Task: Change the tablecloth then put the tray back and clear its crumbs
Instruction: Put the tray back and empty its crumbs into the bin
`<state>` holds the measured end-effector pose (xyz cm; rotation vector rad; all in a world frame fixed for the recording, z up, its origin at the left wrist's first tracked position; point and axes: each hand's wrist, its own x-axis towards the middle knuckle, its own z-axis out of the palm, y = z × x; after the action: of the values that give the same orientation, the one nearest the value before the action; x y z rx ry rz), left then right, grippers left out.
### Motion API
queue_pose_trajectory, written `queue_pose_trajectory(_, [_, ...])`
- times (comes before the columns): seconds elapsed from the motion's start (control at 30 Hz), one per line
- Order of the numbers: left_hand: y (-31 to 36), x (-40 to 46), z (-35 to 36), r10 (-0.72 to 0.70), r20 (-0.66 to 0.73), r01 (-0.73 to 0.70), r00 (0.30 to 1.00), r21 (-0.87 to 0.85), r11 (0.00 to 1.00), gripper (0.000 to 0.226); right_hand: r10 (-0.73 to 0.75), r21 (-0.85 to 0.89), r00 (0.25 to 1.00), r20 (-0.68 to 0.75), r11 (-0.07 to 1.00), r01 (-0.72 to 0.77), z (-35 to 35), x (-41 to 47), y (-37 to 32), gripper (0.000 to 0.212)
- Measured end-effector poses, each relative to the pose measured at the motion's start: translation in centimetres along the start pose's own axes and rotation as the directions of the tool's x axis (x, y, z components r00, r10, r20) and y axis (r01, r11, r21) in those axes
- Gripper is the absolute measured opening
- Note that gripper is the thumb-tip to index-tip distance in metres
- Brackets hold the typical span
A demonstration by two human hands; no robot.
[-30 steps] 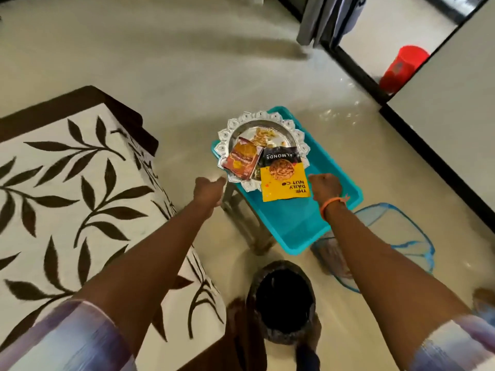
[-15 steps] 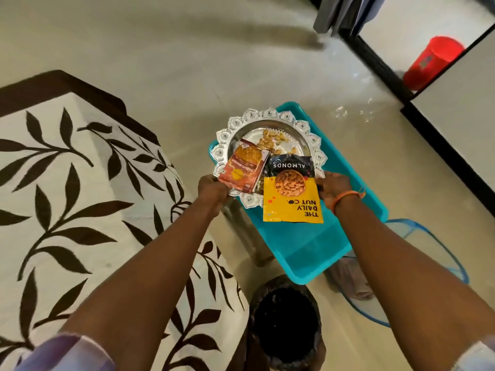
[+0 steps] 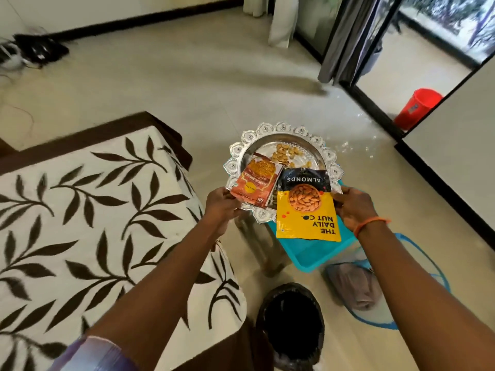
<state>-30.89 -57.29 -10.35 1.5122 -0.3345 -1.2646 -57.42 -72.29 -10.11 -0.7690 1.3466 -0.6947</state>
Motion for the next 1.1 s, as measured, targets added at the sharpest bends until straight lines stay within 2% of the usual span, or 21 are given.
queue_pose_trajectory(0.27, [3.7,-18.6,-6.2,0.198,-0.066,-0.199,0.978,-0.018,0.980,0.017,-0.084,0.038,0.982,0.171,0.996,0.079,3.2,-17.1,-1.2,0.016])
queue_pose_trajectory(0.43, [3.3,-30.4,-10.8,0.307,-0.124,-0.316,0.944,-0.055,0.947,0.017,-0.108,0.013,0.952,0.287,0.994,0.109,5.7,-26.1,0.1,0.022])
queue_pose_trajectory(0.53, [2.6,-35.9,-13.9,0.322,-0.179,-0.334,0.930,-0.043,0.942,0.016,-0.118,-0.036,0.931,0.345,0.990,0.139,7.6,-30.0,1.7,0.020])
queue_pose_trajectory(0.63, [1.2,-40.6,-17.6,0.331,-0.263,-0.350,0.906,-0.029,0.936,0.022,-0.109,-0.082,0.905,0.412,0.984,0.156,10.1,-33.6,4.1,0.009])
queue_pose_trajectory(0.77, [-1.3,-46.0,-23.7,0.297,-0.342,-0.322,0.892,-0.017,0.947,0.020,-0.071,-0.154,0.874,0.480,0.974,0.164,14.9,-38.2,8.4,0.013])
queue_pose_trajectory(0.83, [-2.2,-47.6,-26.0,0.245,-0.344,-0.269,0.906,-0.024,0.963,0.017,-0.063,-0.197,0.869,0.491,0.964,0.181,16.7,-39.5,9.8,0.014])
queue_pose_trajectory(0.93, [-4.2,-50.7,-32.8,0.225,-0.360,-0.272,0.905,-0.086,0.958,0.021,-0.053,-0.247,0.858,0.511,0.947,0.205,22.0,-42.9,13.5,0.020])
queue_pose_trajectory(1.03, [-6.0,-53.1,-40.6,0.200,-0.416,-0.278,0.887,-0.135,0.951,0.025,-0.038,-0.271,0.841,0.540,0.938,0.217,27.7,-47.3,17.7,0.010])
queue_pose_trajectory(1.1, [-6.9,-54.3,-45.3,0.190,-0.430,-0.275,0.882,-0.144,0.951,0.030,-0.018,-0.273,0.831,0.555,0.940,0.203,31.1,-49.9,20.4,0.014])
